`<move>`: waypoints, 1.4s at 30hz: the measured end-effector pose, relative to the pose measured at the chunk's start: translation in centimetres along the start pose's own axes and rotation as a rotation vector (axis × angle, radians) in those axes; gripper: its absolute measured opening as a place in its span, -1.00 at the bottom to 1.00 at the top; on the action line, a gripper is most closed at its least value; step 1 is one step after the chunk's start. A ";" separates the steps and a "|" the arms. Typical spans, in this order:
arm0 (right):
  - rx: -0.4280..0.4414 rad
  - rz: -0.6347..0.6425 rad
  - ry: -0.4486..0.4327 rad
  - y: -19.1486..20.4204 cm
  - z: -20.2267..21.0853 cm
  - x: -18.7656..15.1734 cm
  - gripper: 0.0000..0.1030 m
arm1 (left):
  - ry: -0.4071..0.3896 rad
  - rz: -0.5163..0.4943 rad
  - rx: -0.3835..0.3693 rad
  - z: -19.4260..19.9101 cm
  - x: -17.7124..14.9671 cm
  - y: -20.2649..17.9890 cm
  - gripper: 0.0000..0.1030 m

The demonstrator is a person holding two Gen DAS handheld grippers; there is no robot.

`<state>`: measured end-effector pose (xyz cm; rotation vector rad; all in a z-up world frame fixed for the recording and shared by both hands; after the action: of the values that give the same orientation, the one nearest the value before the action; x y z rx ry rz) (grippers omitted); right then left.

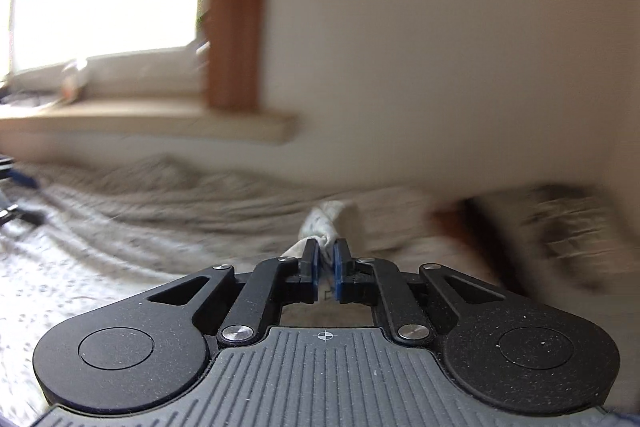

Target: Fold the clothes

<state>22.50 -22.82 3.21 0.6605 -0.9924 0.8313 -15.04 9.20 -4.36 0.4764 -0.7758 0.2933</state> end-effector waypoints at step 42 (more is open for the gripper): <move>0.325 0.628 0.338 13.2 11.2 -15.0 -0.40 | 0.247 -0.353 -0.246 22.6 -14.0 -15.7 -0.25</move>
<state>1.86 -29.19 -4.46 0.4544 -0.7614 1.6249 -31.46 -16.95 -5.32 0.3291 -0.4670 -0.0724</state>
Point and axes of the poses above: each gripper's, at about its wrist camera, not at the fingertips, and z roughly against the way its jaws point, y to its left, x to its top, the point moved 10 cm from there along -z, roughly the way its jaws point, and after that the axes turned 12 degrees about -z, right-handed, at the moved point
